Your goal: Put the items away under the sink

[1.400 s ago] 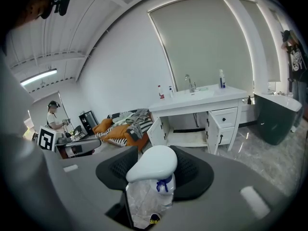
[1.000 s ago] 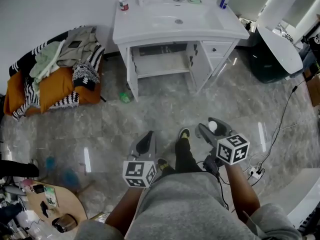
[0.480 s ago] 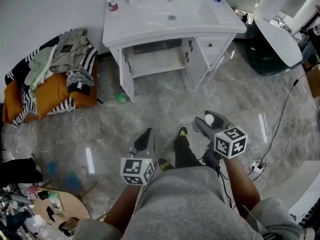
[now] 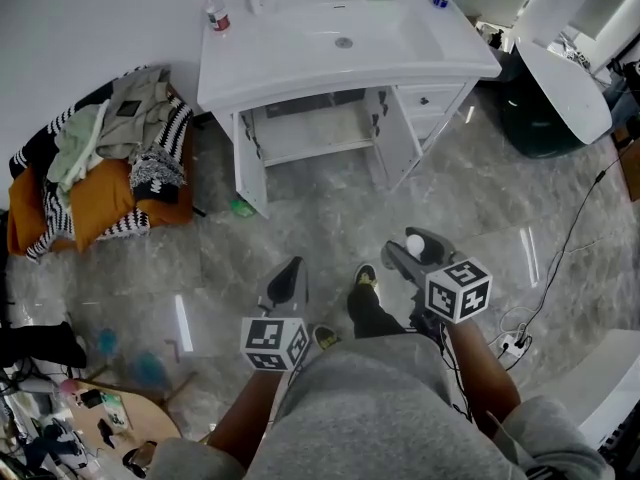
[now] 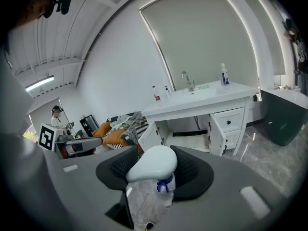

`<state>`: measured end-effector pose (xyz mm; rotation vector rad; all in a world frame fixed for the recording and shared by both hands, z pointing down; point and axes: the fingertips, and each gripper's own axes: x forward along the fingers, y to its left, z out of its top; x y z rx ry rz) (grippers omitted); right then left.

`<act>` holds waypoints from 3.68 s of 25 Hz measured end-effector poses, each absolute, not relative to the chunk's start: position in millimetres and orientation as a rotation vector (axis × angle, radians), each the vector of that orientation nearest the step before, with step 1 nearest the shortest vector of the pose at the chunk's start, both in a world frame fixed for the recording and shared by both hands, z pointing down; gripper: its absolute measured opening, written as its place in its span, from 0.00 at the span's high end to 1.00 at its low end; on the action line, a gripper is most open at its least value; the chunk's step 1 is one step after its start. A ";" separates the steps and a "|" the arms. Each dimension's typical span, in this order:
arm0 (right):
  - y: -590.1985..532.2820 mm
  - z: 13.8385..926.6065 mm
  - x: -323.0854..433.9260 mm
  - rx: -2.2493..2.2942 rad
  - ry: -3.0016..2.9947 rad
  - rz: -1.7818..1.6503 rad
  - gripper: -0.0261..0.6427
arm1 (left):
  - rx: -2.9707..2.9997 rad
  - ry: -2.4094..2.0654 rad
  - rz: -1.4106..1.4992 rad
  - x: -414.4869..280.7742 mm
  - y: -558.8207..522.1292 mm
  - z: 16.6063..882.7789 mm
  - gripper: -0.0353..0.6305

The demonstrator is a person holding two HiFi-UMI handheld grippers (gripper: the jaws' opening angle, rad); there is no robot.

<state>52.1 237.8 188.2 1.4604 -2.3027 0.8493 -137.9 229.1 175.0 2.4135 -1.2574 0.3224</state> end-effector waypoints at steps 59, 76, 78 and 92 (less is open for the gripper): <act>107.8 190.1 132.1 1.240 -2.451 0.838 0.64 | 2.387 -1.433 0.357 -27.7 110.8 153.7 0.93; 78.6 196.2 101.4 1.201 -2.451 0.828 0.64 | 2.347 -1.479 0.335 -58.1 78.4 160.1 0.93; 72.4 198.0 97.9 1.199 -2.448 0.832 0.64 | 2.332 -1.492 0.338 -63.6 73.0 163.0 0.93; 15.0 209.6 66.7 1.196 -2.407 0.888 0.64 | 2.286 -1.466 0.338 -85.7 6.9 178.3 0.93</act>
